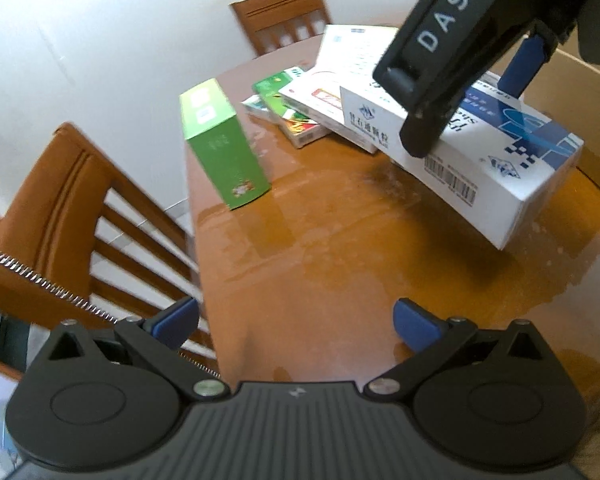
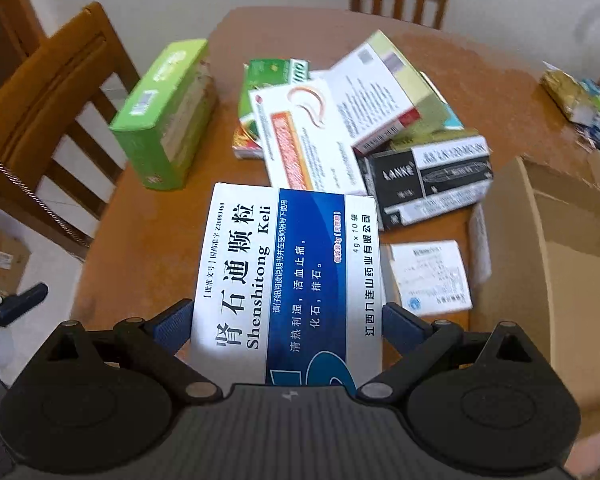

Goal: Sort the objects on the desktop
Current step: 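Lift the white-blue box with the right gripper off the pile, then carry the white-blue box with the right gripper into the cardboard box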

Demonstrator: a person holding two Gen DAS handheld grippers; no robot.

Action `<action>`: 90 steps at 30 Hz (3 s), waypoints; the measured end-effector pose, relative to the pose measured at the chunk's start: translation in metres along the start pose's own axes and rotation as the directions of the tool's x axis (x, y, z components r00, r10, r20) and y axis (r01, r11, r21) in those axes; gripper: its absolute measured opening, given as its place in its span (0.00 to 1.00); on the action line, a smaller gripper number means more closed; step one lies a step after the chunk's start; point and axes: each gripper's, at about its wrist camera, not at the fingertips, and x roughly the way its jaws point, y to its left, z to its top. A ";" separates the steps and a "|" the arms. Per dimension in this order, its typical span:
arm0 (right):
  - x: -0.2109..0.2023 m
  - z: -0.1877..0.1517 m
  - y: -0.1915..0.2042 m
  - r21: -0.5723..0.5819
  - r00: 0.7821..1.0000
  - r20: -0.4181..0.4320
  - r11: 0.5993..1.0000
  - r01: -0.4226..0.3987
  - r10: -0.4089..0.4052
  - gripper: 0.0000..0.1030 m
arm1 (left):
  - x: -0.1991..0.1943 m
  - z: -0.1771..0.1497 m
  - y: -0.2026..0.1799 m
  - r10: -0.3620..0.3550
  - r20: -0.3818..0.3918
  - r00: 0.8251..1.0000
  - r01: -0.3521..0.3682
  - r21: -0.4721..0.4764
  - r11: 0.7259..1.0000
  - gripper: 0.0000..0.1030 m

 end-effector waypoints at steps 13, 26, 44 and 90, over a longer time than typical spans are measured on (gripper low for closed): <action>-0.024 0.011 -0.041 -0.043 0.973 0.053 0.974 -0.222 0.224 0.97 | -0.024 0.036 -0.037 0.136 -0.042 0.990 -0.139 -0.059 0.989 1.00; -0.028 0.020 -0.071 -0.051 0.956 0.061 0.958 -0.283 0.286 0.97 | -0.033 0.055 -0.055 0.203 -0.041 0.978 -0.205 -0.063 0.977 1.00; -0.043 0.020 -0.092 0.028 0.954 0.115 0.959 -0.283 0.278 0.97 | -0.033 0.070 -0.063 0.183 0.016 0.983 -0.183 0.006 0.983 1.00; -0.022 -0.014 -0.263 0.218 1.000 0.009 0.976 -0.002 -0.001 0.97 | -0.026 0.084 -0.111 0.176 -0.019 0.984 -0.176 0.016 0.984 1.00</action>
